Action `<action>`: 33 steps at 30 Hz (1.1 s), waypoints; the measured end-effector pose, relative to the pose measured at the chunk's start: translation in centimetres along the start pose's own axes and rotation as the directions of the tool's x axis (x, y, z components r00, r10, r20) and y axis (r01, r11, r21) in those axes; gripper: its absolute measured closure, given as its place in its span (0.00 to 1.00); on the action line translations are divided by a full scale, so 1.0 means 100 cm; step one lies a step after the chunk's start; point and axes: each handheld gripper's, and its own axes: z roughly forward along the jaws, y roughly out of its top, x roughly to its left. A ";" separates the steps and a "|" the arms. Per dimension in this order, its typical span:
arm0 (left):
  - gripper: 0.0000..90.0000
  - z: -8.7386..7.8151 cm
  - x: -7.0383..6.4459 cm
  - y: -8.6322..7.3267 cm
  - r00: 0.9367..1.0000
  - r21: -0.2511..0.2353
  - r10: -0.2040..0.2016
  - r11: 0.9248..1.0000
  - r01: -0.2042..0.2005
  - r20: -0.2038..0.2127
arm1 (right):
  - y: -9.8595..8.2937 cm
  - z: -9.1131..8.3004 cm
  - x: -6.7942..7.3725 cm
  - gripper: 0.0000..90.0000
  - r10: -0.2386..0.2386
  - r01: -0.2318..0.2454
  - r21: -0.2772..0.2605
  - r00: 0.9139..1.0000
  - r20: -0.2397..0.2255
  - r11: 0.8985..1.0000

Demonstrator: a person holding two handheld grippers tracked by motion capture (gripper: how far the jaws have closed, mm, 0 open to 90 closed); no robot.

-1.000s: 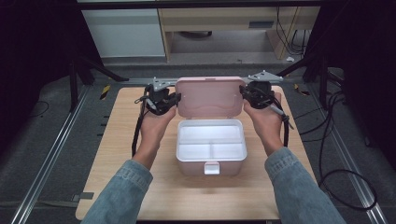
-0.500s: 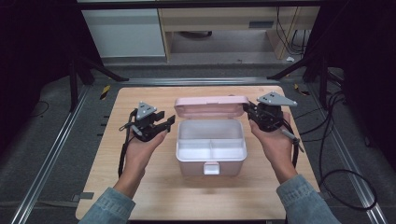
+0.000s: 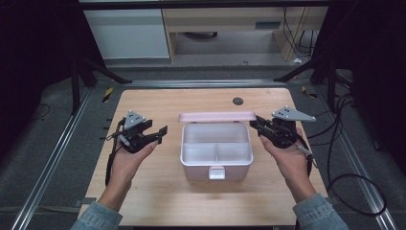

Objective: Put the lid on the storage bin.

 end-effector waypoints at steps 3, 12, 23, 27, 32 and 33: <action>0.36 0.001 0.003 -0.003 1.000 0.019 -0.008 1.000 0.008 0.005 | -0.004 -0.002 -0.002 0.82 0.019 -0.019 0.014 0.999 -0.028 1.000; 0.29 0.003 0.010 -0.016 1.000 0.062 -0.002 0.998 0.003 -0.015 | -0.018 -0.009 -0.004 0.73 0.028 -0.024 0.054 0.997 -0.072 0.998; 0.25 0.006 0.020 -0.027 0.999 0.093 -0.005 0.996 0.009 -0.035 | -0.042 -0.014 -0.004 0.66 0.038 -0.028 0.106 0.995 -0.093 0.994; 0.23 0.005 0.025 -0.030 0.999 0.096 -0.005 0.995 0.010 -0.053 | -0.053 -0.019 -0.006 0.62 0.027 -0.017 0.138 0.997 -0.066 0.990; 0.19 0.007 0.031 -0.033 0.997 0.105 -0.024 0.994 0.032 -0.070 | -0.063 -0.028 -0.017 0.56 0.025 -0.022 0.150 1.000 -0.016 0.988; 0.18 0.007 0.032 -0.033 0.997 0.107 -0.026 0.994 0.034 -0.074 | -0.065 -0.029 -0.019 0.53 0.028 -0.027 0.150 1.000 -0.005 0.988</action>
